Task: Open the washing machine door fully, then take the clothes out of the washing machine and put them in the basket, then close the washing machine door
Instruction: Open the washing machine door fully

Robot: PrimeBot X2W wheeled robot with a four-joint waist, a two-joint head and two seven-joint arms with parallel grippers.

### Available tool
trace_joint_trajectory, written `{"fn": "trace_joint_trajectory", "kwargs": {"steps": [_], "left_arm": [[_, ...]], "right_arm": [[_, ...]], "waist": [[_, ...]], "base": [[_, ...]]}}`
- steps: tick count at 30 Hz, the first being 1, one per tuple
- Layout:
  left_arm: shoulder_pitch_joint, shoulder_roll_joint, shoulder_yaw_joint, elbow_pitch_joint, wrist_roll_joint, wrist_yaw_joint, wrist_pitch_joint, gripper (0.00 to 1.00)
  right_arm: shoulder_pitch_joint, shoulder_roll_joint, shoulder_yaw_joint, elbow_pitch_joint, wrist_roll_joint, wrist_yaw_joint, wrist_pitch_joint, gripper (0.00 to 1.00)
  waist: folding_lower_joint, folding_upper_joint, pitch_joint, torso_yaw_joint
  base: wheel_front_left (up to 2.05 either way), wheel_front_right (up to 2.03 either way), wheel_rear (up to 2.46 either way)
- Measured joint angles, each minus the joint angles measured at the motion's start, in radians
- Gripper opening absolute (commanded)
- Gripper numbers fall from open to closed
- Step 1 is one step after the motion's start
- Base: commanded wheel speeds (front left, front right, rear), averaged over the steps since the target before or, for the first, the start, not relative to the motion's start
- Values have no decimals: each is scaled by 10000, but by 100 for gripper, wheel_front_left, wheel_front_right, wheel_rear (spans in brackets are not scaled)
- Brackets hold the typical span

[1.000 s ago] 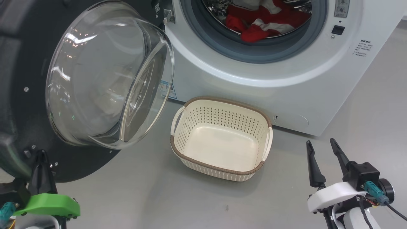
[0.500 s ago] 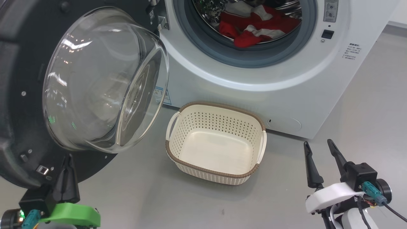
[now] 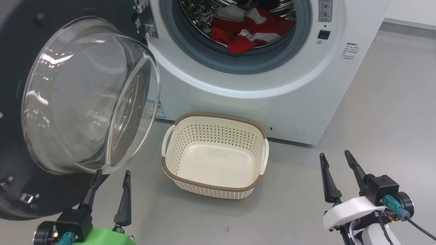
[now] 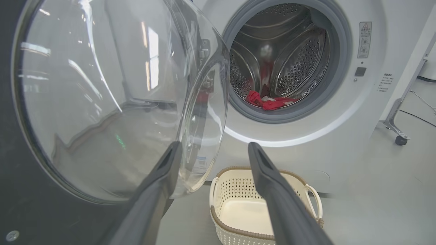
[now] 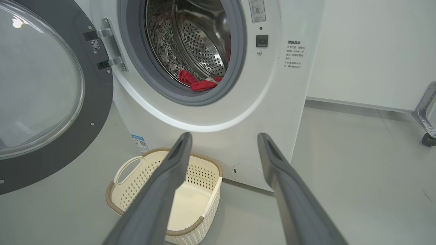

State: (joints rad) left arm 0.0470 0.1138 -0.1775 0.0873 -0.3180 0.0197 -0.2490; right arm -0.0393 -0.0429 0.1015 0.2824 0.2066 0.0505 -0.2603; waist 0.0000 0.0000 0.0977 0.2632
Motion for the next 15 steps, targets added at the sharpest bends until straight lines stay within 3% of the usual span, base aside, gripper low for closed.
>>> {"fn": "trace_joint_trajectory", "kwargs": {"steps": [15], "left_arm": [[48, 71, -148, -142, 31, -161, 29, 100]], "right_arm": [[1, -4, 673, -100, 334, 12, 0, 100]], "waist": [[0, 0, -109, -1321]], "base": [[0, 0, 0]]}}
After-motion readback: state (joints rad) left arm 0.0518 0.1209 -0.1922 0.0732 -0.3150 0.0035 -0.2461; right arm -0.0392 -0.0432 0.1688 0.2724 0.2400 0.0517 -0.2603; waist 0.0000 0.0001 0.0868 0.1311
